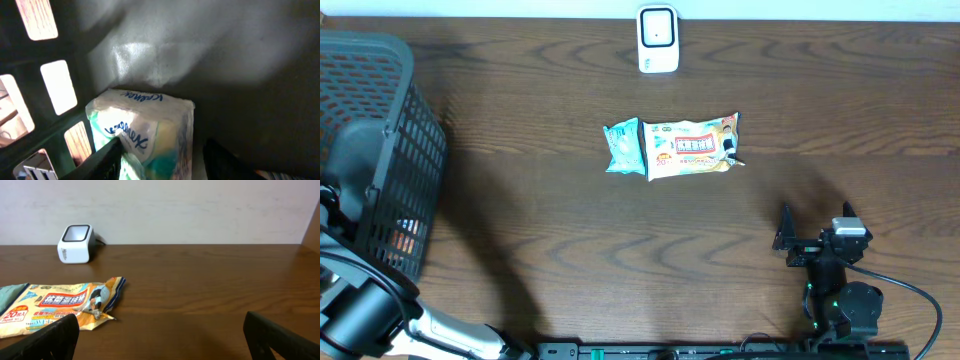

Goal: Scan the item barcode
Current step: 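Reach the left gripper into the basket and grasp the Kleenex tissue pack, then carry the Kleenex pack under the scanner and drop it on the table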

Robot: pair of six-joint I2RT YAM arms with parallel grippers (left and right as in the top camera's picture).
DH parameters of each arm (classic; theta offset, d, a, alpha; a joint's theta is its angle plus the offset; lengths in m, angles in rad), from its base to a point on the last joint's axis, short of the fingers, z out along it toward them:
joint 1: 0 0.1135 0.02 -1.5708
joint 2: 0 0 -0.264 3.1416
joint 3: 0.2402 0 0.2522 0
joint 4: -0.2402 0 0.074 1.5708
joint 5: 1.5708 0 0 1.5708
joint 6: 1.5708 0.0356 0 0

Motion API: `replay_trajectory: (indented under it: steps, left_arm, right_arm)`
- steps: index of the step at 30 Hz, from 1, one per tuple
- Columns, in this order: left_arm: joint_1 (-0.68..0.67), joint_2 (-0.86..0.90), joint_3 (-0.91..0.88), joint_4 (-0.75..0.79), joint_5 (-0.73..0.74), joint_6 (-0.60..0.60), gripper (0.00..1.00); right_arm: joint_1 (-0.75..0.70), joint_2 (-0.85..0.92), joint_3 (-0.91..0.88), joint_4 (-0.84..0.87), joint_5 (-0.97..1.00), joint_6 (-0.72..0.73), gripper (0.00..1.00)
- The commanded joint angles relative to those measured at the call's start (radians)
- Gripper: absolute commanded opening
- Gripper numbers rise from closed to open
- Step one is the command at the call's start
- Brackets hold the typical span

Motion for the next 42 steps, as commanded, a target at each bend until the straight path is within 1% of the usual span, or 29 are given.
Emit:
replay_trajectory:
  steps: [1,2,3,4,5,9,13,15,18,21,25,31,34,36,37,40,42]
  left_arm:
    - [0.003,-0.003,-0.034,0.006,0.006,0.006,0.47]
    - [0.003,-0.003,-0.033,0.010,0.006,0.006,0.39]
    - [0.003,-0.003,-0.030,0.010,0.005,0.006,0.26]
    - [0.003,-0.004,-0.026,0.009,0.005,0.006,0.19]
    - [0.003,-0.004,-0.019,0.008,0.006,0.006,0.08]
    - [0.003,-0.016,0.039,-0.031,0.006,0.005,0.07]
    - [0.003,-0.053,0.142,-0.093,0.008,0.004,0.07]
    - [0.003,-0.086,0.195,-0.112,0.040,0.004,0.07]
    - [0.003,-0.150,0.266,-0.107,0.175,-0.005,0.08]
    - [0.003,-0.233,0.315,-0.052,0.362,-0.056,0.07]
    - [0.003,-0.369,0.326,0.094,0.582,-0.135,0.07]
    - [-0.012,-0.559,0.326,0.333,0.802,-0.220,0.07]
    - [-0.102,-0.612,0.326,0.418,0.894,-0.239,0.07]
    - [-0.221,-0.621,0.326,0.428,0.889,-0.220,0.07]
    - [-0.292,-0.619,0.326,0.426,0.875,-0.187,0.07]
    - [-0.521,-0.589,0.325,0.401,0.827,-0.025,0.07]
    - [-0.653,-0.560,0.325,0.368,0.747,0.045,0.07]
  right_arm:
    - [0.007,-0.005,-0.002,-0.005,0.001,0.006,0.99]
    - [0.007,-0.005,-0.002,-0.005,0.001,0.006,0.99]
    - [0.007,-0.005,-0.002,-0.005,0.001,0.006,0.99]
    - [0.007,-0.005,-0.002,-0.005,0.001,0.006,0.99]
    - [0.007,-0.005,-0.002,-0.005,0.001,0.006,0.99]
    - [0.007,-0.005,-0.002,-0.005,0.001,0.007,0.99]
    - [0.007,-0.005,-0.002,-0.005,0.001,0.007,0.99]
    - [0.007,-0.005,-0.002,-0.005,0.001,0.006,0.99]
    - [0.007,-0.005,-0.002,-0.005,0.001,0.006,0.99]
    - [0.007,-0.005,-0.002,-0.005,0.001,0.007,0.99]
    - [0.007,-0.005,-0.002,-0.005,0.001,0.007,0.99]
    - [0.007,-0.005,-0.002,-0.005,0.001,0.007,0.99]
    - [0.007,-0.005,-0.002,-0.005,0.001,0.006,0.99]
    - [0.007,-0.005,-0.002,-0.005,0.001,0.006,0.99]
    - [0.007,-0.005,-0.002,-0.005,0.001,0.006,0.99]
    - [0.007,-0.005,-0.002,-0.005,0.001,0.007,0.99]
    - [0.007,-0.005,-0.002,-0.005,0.001,0.007,0.99]
